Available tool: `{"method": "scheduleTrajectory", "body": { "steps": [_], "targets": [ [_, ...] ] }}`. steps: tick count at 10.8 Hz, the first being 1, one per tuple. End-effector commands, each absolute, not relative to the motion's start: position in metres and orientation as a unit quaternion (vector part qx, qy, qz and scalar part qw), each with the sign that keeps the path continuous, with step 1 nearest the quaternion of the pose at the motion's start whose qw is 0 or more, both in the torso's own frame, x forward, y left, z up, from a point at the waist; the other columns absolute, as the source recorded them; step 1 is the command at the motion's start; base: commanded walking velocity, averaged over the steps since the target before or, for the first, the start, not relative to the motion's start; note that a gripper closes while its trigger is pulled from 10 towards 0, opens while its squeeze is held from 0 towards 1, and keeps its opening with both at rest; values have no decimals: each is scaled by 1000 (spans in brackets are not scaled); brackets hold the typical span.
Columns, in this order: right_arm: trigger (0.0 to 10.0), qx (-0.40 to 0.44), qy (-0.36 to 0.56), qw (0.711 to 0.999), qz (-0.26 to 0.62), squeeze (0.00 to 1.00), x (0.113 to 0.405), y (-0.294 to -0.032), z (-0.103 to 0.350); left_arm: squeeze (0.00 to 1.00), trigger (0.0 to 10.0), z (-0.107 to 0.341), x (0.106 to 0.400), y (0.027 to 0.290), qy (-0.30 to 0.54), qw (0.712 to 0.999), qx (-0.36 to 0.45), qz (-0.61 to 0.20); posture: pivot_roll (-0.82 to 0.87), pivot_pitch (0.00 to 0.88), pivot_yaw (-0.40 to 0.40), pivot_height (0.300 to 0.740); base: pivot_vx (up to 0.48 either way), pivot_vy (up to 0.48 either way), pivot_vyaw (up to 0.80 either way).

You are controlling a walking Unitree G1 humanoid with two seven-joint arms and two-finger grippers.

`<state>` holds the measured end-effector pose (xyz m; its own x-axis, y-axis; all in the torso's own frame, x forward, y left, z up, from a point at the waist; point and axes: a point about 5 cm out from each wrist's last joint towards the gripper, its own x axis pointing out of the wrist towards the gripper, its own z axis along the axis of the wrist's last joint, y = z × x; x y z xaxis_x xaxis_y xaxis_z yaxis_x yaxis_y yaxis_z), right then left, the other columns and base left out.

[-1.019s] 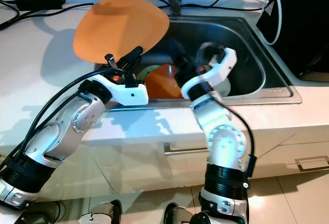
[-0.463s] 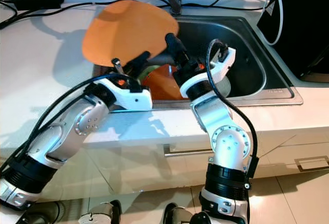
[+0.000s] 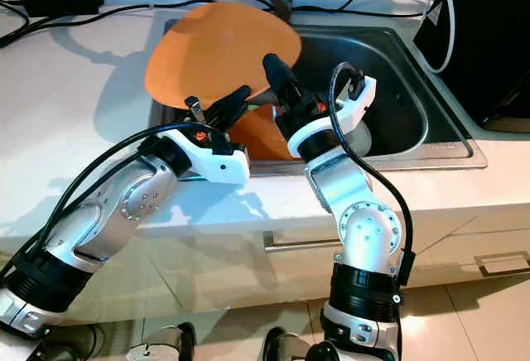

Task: Kitchen organization

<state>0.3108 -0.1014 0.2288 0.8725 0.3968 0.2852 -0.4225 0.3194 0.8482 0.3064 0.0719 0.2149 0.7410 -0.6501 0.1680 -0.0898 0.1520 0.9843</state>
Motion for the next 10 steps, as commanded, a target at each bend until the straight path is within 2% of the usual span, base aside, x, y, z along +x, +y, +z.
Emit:
{"method": "scheduleTrajectory", "body": {
  "steps": [1, 2, 3, 4, 5, 10],
  "targets": [
    [10000, 522, -15, 814, 254, 0, 312, -98, 233, 0, 10000, 229, 300, 66, -335, 694, 606, -198, 102, 97, -87, 740, 0, 0, 0],
    [7804, 520, -14, 816, 251, 0, 312, -98, 232, 0, 10000, 229, 299, 66, -337, 695, 603, -201, 102, 97, -87, 740, 0, 0, 0],
    [7686, 516, -12, 820, 248, 0, 313, -98, 231, 0, 10000, 229, 297, 64, -342, 694, 598, -209, 102, 98, -86, 740, 0, 0, 0],
    [4275, 516, -12, 821, 245, 0, 313, -98, 230, 0, 10000, 229, 297, 64, -342, 693, 598, -211, 102, 100, -85, 740, 0, 0, 0],
    [0, 515, -12, 823, 240, 0, 314, -99, 229, 0, 10000, 228, 296, 65, -342, 693, 598, -213, 102, 100, -85, 740, 0, 0, 0],
    [0, 513, -13, 828, 226, 0, 317, -101, 227, 0, 10000, 230, 293, 64, -352, 690, 591, -222, 103, 104, -87, 740, 0, 0, 0]
  ]
}}
